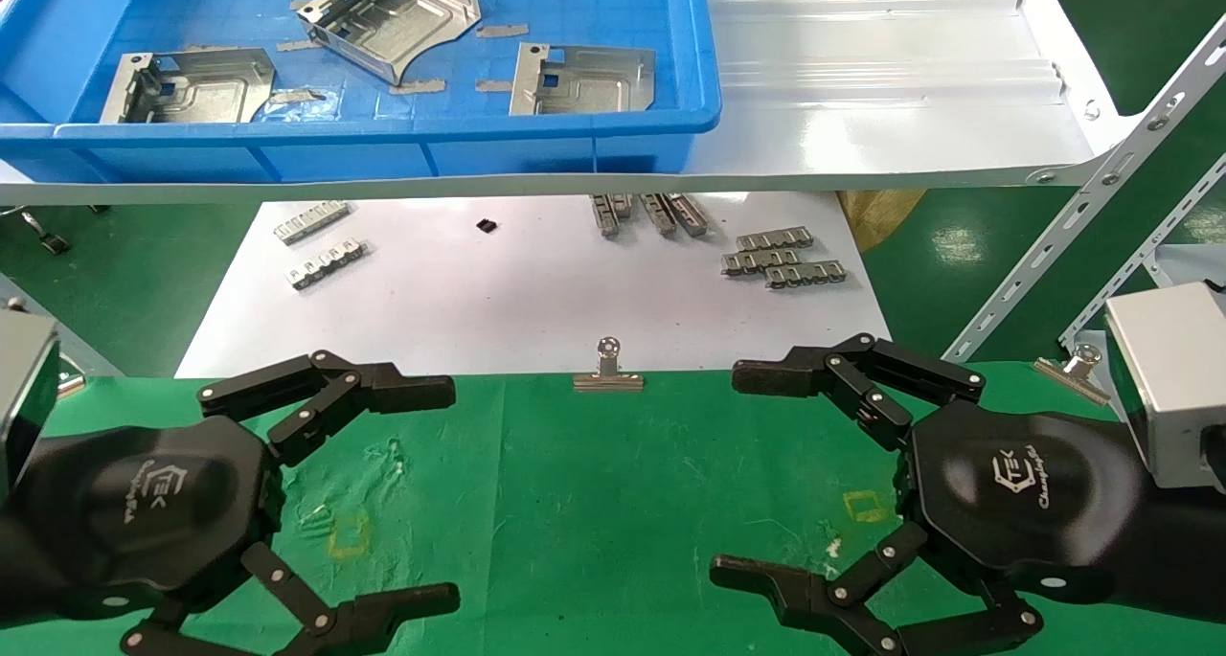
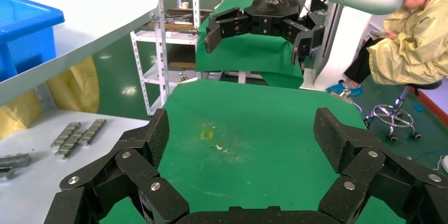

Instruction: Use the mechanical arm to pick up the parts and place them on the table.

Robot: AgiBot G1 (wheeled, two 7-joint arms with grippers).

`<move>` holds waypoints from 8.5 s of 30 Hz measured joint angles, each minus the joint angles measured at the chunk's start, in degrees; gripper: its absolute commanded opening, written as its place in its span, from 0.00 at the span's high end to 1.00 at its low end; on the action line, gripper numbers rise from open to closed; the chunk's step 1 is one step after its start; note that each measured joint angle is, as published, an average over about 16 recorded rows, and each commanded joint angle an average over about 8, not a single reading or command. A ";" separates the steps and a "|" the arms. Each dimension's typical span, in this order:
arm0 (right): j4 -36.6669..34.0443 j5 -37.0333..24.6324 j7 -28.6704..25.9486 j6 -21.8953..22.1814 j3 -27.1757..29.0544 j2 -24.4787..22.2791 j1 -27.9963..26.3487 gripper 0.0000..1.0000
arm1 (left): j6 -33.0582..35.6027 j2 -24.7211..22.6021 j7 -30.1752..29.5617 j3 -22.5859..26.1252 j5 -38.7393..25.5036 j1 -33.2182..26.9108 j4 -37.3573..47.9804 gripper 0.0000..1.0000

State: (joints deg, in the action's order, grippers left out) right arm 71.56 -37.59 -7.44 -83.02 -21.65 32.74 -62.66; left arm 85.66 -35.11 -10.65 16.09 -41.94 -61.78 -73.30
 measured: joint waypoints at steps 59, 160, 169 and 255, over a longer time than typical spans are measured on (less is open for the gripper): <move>0.00 0.00 0.00 0.00 0.00 0.00 0.00 1.00 | -26.05 -26.16 1.38 12.31 -31.73 -48.77 48.59 0.07; 0.00 0.01 0.01 0.01 -0.02 -0.01 -0.01 0.00 | 3.40 -9.58 50.05 32.27 -25.26 -35.40 51.33 1.00; 0.00 0.02 0.01 0.01 -0.03 -0.01 -0.01 0.00 | 2.78 -12.15 54.72 34.06 -27.39 -35.31 58.77 0.38; -0.03 0.04 0.03 0.03 -0.03 -0.02 0.00 0.00 | 1.26 -3.05 9.84 6.79 -4.80 -7.65 13.83 0.00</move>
State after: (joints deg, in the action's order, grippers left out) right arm 71.53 -37.56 -7.41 -83.00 -21.69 32.72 -62.66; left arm 86.92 -38.16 -0.80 22.88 -46.73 -69.44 -59.47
